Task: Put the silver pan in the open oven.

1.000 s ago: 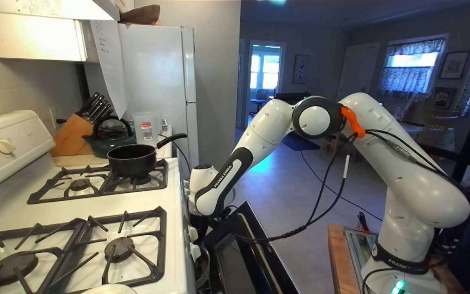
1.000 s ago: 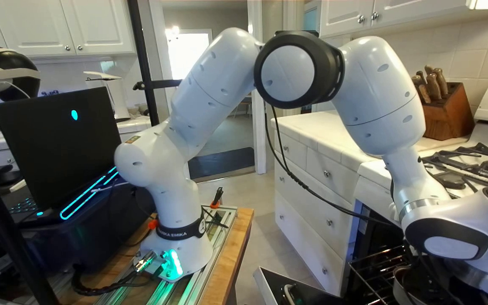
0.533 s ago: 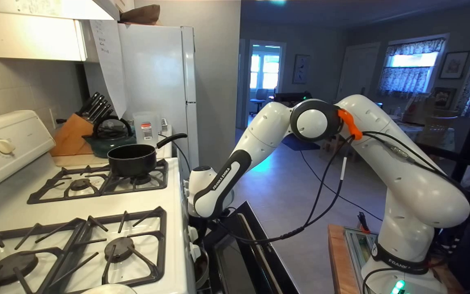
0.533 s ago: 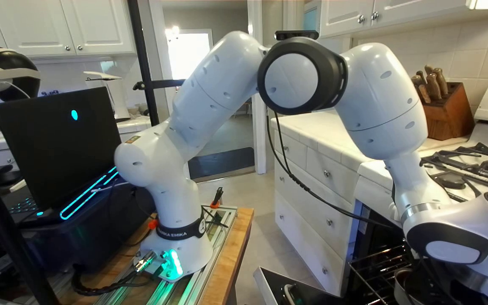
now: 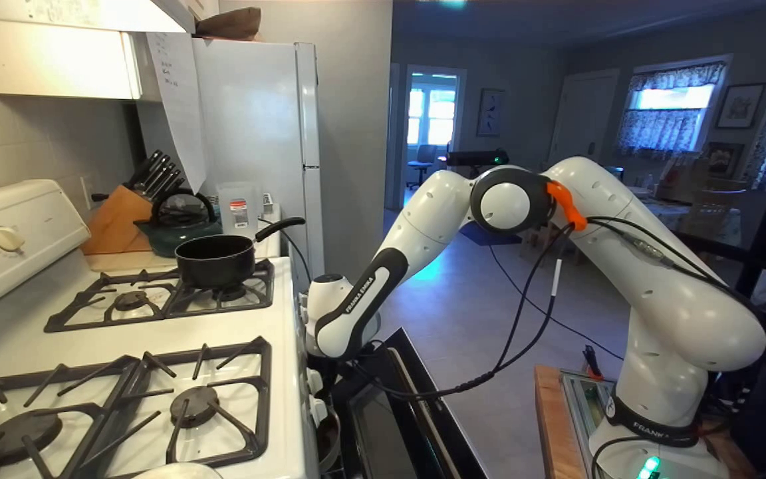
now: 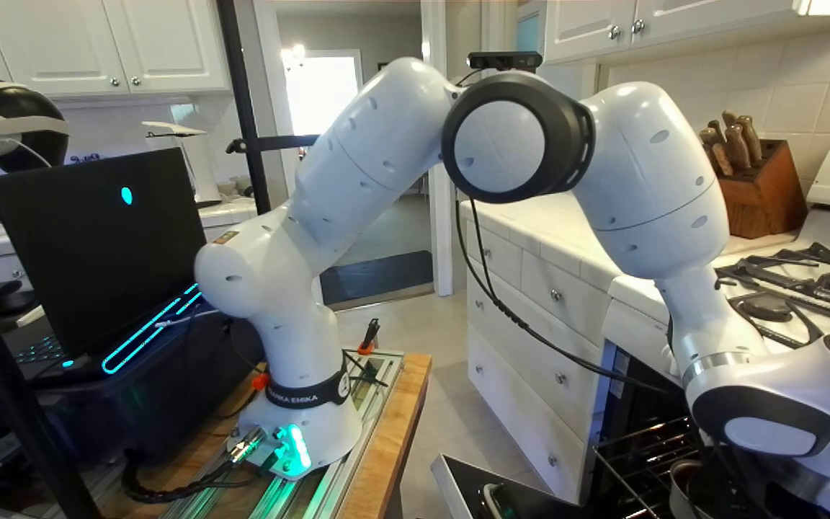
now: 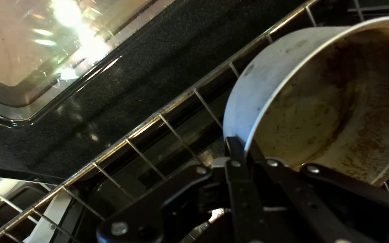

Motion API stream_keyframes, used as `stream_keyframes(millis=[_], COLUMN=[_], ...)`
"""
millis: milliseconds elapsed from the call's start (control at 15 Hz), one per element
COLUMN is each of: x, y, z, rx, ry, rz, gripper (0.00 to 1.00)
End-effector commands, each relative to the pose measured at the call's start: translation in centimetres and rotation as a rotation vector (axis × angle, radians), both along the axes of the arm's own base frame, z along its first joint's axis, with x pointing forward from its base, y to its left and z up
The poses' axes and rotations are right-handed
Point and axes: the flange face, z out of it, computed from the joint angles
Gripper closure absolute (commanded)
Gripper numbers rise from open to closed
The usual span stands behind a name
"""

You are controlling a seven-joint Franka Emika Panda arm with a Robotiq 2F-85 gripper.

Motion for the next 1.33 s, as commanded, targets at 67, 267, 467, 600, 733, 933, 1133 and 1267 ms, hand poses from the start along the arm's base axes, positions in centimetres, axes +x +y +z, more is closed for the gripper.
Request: stream_keyframes(millis=[67,267,467,600,733,933,1133,1267], x=[0.89,0.88,0.87,0.79,0.74,0.72,0.58,0.38], y=[-0.23,-0.23,-0.29,-0.42,-0.68,-0.83,-0.69,-0.59], z=[-0.36,-0.36,-0.41,-0.46,-0.54,-0.47,-0.01,0.41], rx=[-0.002,-0.004,-0.016,-0.025,-0.03,-0.034,-0.037,-0.049], ry=[-0.003,-0.002,0.001,0.007,0.01,0.01,0.01,0.02], rz=[0.006,0.007,0.012,0.02,0.017,0.013,0.0,-0.02], gripper=[0.98,0.98,0.91,0.66,0.59,0.38,0.17,0.03])
